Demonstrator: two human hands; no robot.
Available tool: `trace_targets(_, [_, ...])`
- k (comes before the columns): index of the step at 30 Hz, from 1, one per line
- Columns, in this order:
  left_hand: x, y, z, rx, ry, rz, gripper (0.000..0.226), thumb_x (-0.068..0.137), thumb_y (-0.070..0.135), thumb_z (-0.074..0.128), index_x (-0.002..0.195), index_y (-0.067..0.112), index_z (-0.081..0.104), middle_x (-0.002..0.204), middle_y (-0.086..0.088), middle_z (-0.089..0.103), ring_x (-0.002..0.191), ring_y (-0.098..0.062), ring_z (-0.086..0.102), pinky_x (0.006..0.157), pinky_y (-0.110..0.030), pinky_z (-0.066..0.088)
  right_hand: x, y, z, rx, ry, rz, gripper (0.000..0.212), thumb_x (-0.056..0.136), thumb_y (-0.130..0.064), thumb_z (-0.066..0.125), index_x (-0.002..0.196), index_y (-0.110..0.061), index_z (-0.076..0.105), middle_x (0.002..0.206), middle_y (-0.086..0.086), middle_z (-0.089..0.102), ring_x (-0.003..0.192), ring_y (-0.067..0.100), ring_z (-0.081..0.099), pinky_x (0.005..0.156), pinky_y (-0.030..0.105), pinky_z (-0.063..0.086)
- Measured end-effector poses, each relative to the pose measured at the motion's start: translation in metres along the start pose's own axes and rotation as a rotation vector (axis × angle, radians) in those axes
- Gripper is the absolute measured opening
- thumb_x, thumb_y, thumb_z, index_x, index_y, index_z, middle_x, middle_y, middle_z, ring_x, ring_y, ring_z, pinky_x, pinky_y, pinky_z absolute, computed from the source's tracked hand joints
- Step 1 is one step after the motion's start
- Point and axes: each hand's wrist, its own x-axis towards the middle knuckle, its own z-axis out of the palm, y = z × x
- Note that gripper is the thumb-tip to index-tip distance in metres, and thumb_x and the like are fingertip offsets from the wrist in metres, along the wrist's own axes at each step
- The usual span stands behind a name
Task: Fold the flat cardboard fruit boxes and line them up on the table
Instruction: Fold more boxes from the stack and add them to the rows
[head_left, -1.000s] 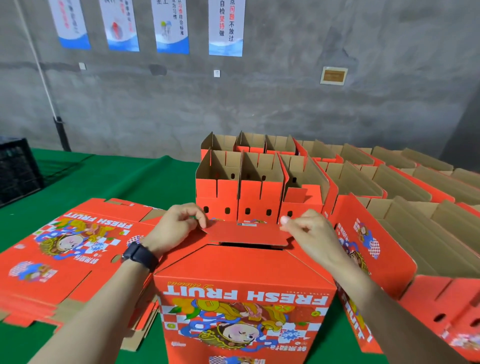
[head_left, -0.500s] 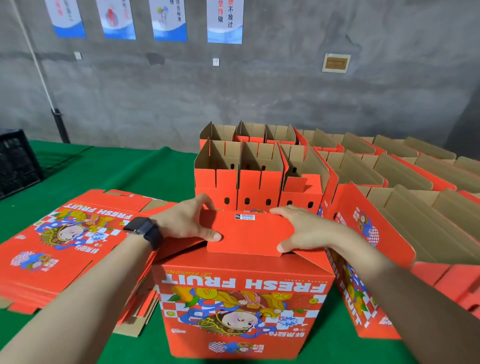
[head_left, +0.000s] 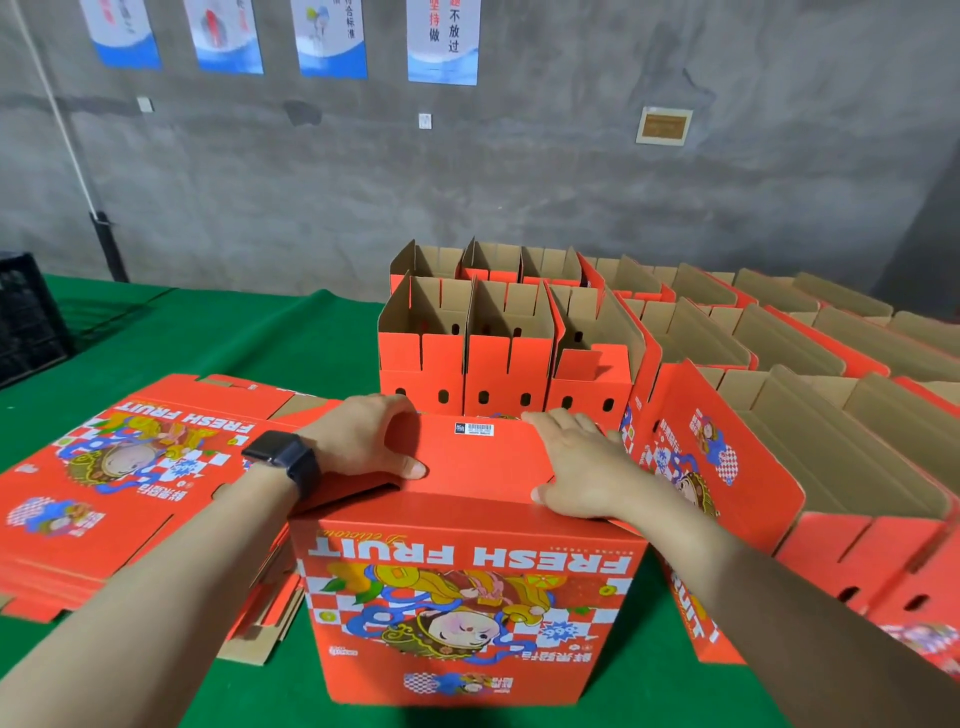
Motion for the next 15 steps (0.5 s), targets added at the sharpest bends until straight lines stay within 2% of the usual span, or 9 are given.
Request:
trace_targets(3, [0.0,-0.005,-0.003,-0.164,-0.055,-0.004,0.068,0.072,0.05,0.076,0.131,0.027,0.05,0.11,0.012,0.057,0.084,-0.001,0.051,0.059,0.0,0.032,0.0,0.012,-0.007,0.167,-0.036,-0.034,0.066,0.095,-0.023,0.051,0.153,-0.026,0.018,0.157,-0.003,0.023,0.144,0.02,0.018,0.117,0.045,0.018])
trace_targets(5, [0.0,-0.006,-0.003,-0.283,-0.071,-0.035,0.06,0.077,0.049,0.071,0.131,0.031,0.051,0.11,0.014,0.058,0.08,0.008,0.051,0.058,0.002,0.033,0.0,0.016,-0.008,0.311,-0.001,-0.027,0.054,0.099,-0.014,0.044,0.15,-0.024,0.03,0.154,-0.001,0.031,0.14,0.019,0.029,0.112,0.032,0.028])
trace_targets(7, [0.0,-0.007,-0.002,-0.323,-0.053,-0.068,0.053,0.084,0.049,0.063,0.133,0.031,0.051,0.111,0.016,0.056,0.087,0.003,0.053,0.063,0.0,0.033,0.001,0.015,-0.003,0.389,0.123,0.025,0.045,0.1,-0.009,0.041,0.144,-0.018,0.042,0.149,0.002,0.039,0.133,0.021,0.039,0.101,0.024,0.034])
trace_targets(10, [0.005,-0.014,0.003,-0.417,-0.013,-0.099,0.042,0.091,0.042,0.059,0.13,0.026,0.057,0.12,0.008,0.06,0.102,-0.009,0.057,0.083,-0.016,0.041,0.005,0.019,0.004,0.432,0.276,0.132,0.04,0.1,-0.01,0.043,0.14,-0.011,0.046,0.148,0.007,0.038,0.135,0.022,0.036,0.104,0.025,0.029])
trace_targets(11, [0.007,-0.016,0.005,-0.48,0.03,-0.12,0.037,0.091,0.037,0.06,0.126,0.025,0.06,0.121,0.003,0.063,0.102,-0.012,0.06,0.087,-0.021,0.043,0.006,0.022,0.006,0.473,0.276,0.176,0.04,0.1,-0.014,0.044,0.14,-0.012,0.045,0.148,0.007,0.038,0.131,0.023,0.041,0.099,0.026,0.035])
trace_targets(12, [0.007,-0.018,0.006,-0.569,0.082,-0.147,0.033,0.091,0.032,0.062,0.123,0.025,0.062,0.12,-0.002,0.064,0.102,-0.014,0.061,0.089,-0.025,0.045,0.006,0.024,0.007,0.509,0.257,0.212,0.041,0.099,-0.018,0.046,0.14,-0.015,0.045,0.147,0.007,0.038,0.123,0.024,0.048,0.087,0.025,0.042])
trace_targets(13, [0.007,-0.019,0.007,-0.663,0.132,-0.18,0.033,0.09,0.027,0.064,0.122,0.024,0.062,0.119,-0.006,0.064,0.103,-0.018,0.062,0.092,-0.029,0.048,0.006,0.025,0.007,0.534,0.229,0.233,0.041,0.099,-0.021,0.047,0.14,-0.017,0.045,0.145,0.007,0.039,0.112,0.023,0.053,0.076,0.024,0.043])
trace_targets(15, [0.006,-0.025,0.009,-0.763,0.193,-0.251,0.039,0.088,0.022,0.067,0.126,0.019,0.059,0.12,-0.01,0.063,0.107,-0.023,0.061,0.098,-0.038,0.048,0.009,0.028,0.007,0.518,0.204,0.242,0.039,0.098,-0.025,0.049,0.137,-0.02,0.047,0.141,0.007,0.041,0.097,0.018,0.053,0.071,0.025,0.041])
